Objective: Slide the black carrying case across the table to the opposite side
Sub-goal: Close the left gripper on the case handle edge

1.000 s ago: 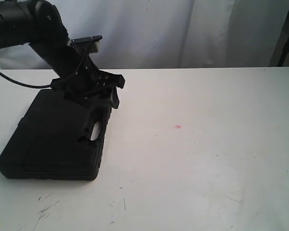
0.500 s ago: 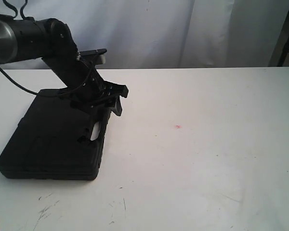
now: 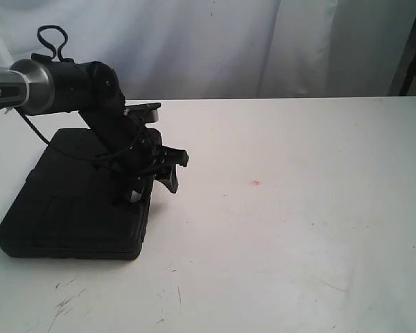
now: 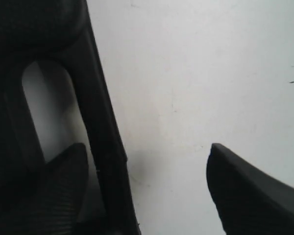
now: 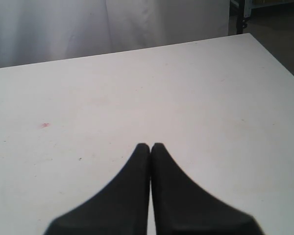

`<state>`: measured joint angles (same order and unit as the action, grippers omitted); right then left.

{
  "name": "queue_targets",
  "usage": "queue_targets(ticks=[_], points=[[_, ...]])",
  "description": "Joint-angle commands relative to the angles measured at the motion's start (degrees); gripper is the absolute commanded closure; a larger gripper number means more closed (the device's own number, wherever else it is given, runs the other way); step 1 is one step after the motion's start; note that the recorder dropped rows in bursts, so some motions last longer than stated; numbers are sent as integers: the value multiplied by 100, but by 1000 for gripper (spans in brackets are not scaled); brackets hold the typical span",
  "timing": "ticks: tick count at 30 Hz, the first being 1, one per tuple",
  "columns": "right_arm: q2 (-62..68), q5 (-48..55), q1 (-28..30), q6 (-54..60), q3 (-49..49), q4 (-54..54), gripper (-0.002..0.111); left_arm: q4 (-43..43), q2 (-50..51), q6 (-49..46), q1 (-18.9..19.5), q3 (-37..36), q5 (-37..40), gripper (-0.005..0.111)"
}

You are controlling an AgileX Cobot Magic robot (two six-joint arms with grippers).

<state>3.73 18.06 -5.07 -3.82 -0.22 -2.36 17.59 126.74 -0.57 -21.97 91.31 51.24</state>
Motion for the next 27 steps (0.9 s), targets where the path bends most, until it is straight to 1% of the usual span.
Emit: queue_targets(ticks=[1,8,10,12,13,14,15,16,21,27], points=[[-35,-37,43,36,22,-10,108,12,63,57,-26,34,4,40],[-35,-37,43,36,22,-10,108,-18,239,209,-26,34,32,40],[-35,-37,43,36,22,-10,108,-18,251,232,-26,34,56,43],[-35,-37,43,36,22,-10,108,-18,258,339,-26,34,113,54],[-35,-37,43,36,22,-10,108,-18,258,394,-26,34,144,62],[-35,-37,43,36,22,-10,108,-18,258,495,-26,34,181,81],[-35,-37,43,36,22,-10,108,-18,258,506,-26,34,195,90],[-35,-37,43,36,22,-10,108,-18,258,518,-26,34,257,107],[-35,-37,43,36,22,-10,108,22,258,816,-26,34,285,107],[-35,-37,43,36,22,-10,108,611,258,803,-26,34,263,107]])
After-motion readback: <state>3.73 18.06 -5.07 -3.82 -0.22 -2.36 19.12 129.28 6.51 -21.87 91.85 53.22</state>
